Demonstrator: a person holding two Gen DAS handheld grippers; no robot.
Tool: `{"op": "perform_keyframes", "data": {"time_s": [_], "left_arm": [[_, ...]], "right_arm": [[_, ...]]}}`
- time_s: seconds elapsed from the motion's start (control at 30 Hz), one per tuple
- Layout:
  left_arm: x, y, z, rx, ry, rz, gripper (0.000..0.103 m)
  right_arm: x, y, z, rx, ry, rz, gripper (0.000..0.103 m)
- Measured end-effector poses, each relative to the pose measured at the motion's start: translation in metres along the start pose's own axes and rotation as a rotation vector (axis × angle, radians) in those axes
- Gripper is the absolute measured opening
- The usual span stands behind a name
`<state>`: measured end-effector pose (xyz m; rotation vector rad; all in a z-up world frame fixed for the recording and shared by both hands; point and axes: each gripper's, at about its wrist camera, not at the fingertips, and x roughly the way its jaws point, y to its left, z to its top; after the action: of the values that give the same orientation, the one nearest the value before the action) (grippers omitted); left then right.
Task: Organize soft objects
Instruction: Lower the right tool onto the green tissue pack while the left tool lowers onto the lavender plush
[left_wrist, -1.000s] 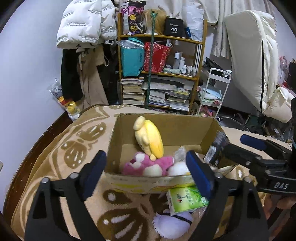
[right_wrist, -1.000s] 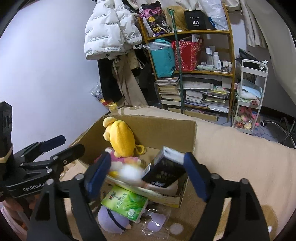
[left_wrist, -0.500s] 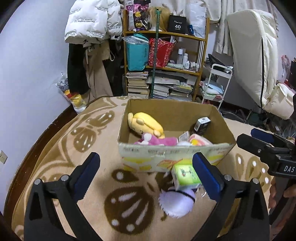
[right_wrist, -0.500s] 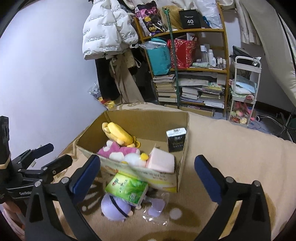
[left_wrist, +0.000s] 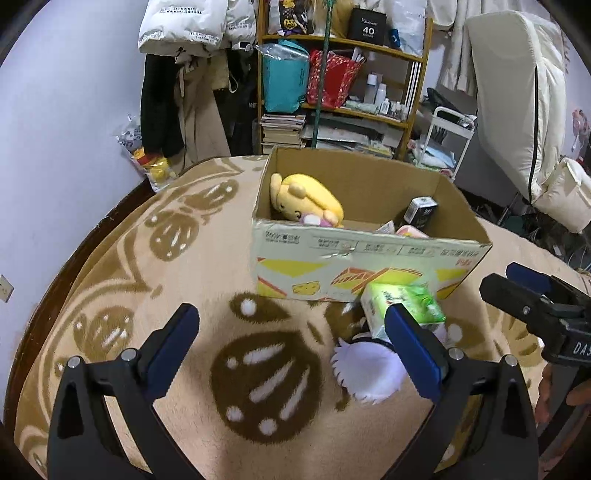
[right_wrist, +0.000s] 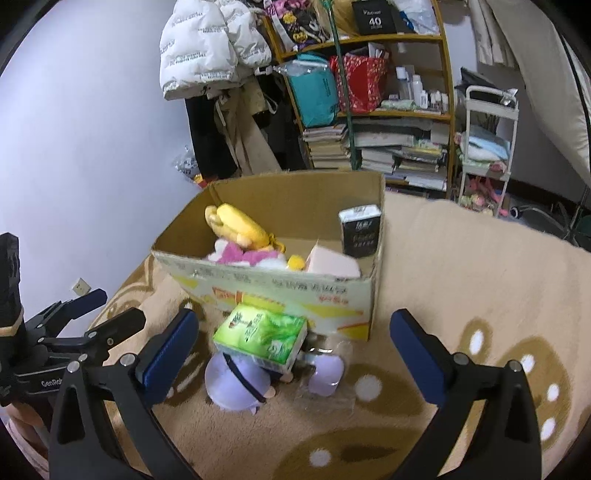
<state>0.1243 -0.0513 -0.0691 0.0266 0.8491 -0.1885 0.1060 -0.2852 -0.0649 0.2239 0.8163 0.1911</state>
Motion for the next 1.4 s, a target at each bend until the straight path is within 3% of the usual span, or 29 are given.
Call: {"op": "perform_keyframes", "data": {"time_s": [0.27,0.4,0.67,0.97,1.4], "left_arm": [[0.02,-0.003,-0.007,0.039,0.057,0.013,0.099],[0.028,-0.006,-0.013,0.048,0.092,-0.03,0.099],[0.037,-0.021,-0.024,0.112,0.107,-0.048,0.099],[0.043,-0.036,-0.032,0.144,0.089,-0.17,0.099],[0.077,-0.056,-0.043,0.177,0.155,-0.173,0.099]], "right_arm": [[0.02,-0.004,-0.017,0.026,0.04,0.039,0.103],[0.028,-0.005,-0.022,0.009,0.064,0.033,0.103],[0.036,-0.007,-0.024,0.029,0.077,0.075,0.103],[0.043,-0.004,-0.022,0.016,0.105,0.128,0.103],[0.068,-0.01,-0.025,0.056,0.148,0.169,0.103]]}}
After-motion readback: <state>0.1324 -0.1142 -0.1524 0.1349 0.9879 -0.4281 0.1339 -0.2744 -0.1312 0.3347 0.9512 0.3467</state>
